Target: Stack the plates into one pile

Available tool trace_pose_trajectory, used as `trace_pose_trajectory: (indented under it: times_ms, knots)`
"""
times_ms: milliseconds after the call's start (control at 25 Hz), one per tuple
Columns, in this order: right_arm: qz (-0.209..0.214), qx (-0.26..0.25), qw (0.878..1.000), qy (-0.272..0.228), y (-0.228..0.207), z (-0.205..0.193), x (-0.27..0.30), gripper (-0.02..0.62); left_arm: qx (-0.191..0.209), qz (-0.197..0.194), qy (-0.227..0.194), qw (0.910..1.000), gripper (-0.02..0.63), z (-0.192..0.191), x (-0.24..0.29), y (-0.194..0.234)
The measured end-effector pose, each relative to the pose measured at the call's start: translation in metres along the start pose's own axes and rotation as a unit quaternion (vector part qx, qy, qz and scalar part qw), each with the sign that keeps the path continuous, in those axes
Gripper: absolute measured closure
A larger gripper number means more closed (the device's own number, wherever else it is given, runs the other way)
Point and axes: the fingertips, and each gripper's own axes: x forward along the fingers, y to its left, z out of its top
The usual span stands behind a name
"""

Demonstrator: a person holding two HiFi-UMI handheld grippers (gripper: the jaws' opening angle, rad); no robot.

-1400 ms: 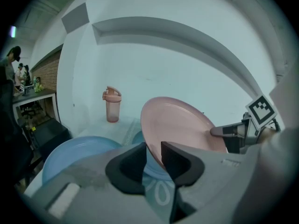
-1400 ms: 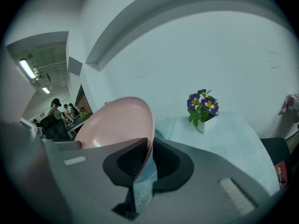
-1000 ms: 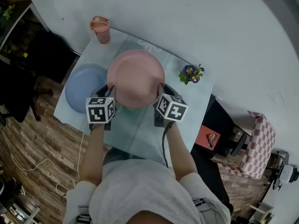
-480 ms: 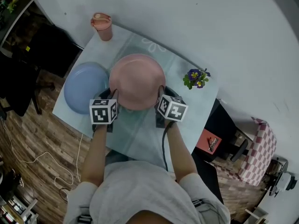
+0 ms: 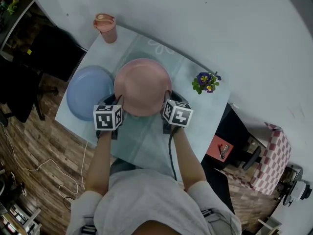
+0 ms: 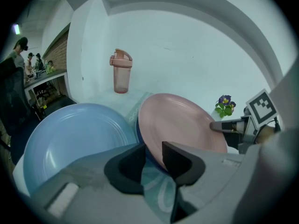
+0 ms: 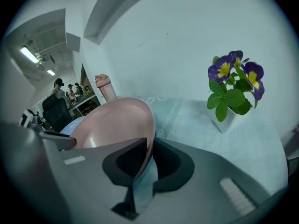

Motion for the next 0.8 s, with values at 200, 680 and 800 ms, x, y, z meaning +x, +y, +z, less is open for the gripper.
trace_pose_trajectory:
  times_ms: [200,680,800]
  knots:
    - [-0.007,-0.017,1.000,-0.006,-0.001,-0.004,0.005,0.543,0.011,-0.004,-0.003,0.9999,0.464,-0.001,-0.001,-0.002]
    - [0.006,-0.057,0.997,-0.051,0.017,0.019,-0.017,0.513,0.035,-0.001,-0.068,0.9971,0.438,0.021,-0.025,-0.007]
    - [0.035,-0.066,0.993,-0.092,0.036,0.038,-0.034,0.581,0.051,0.005,-0.109,0.9927,0.513,0.039,-0.044,-0.011]
